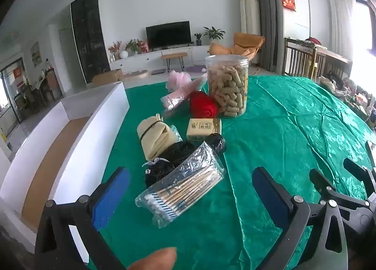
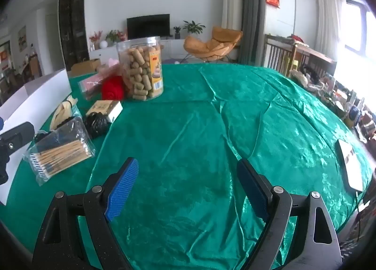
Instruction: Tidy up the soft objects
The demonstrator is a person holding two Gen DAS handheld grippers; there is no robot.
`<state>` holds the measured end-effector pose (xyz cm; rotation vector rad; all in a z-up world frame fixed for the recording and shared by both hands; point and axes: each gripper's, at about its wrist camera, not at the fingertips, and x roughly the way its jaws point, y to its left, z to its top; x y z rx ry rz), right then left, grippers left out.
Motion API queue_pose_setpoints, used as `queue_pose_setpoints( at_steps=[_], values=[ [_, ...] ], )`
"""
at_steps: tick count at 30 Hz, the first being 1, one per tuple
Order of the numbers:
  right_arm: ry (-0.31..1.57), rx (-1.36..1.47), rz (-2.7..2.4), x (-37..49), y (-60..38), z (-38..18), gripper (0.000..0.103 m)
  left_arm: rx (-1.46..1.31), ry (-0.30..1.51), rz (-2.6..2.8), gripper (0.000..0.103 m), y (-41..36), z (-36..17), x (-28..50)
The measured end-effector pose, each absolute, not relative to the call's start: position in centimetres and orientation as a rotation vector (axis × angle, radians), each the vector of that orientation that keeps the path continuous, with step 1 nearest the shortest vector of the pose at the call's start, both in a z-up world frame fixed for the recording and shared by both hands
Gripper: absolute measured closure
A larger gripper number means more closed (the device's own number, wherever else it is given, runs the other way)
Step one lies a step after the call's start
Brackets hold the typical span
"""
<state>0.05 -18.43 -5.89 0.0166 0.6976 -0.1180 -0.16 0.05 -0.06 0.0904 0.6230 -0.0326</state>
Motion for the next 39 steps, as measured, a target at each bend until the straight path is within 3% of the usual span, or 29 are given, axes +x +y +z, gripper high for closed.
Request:
queue_pose_setpoints(
  at_steps=[39],
  values=[
    [0.690, 0.024, -0.111, 0.1, -18.3, -5.7, 0.015, 0.096, 0.711, -0.002, 0.000, 0.6, -1.7, 1.0]
  ],
)
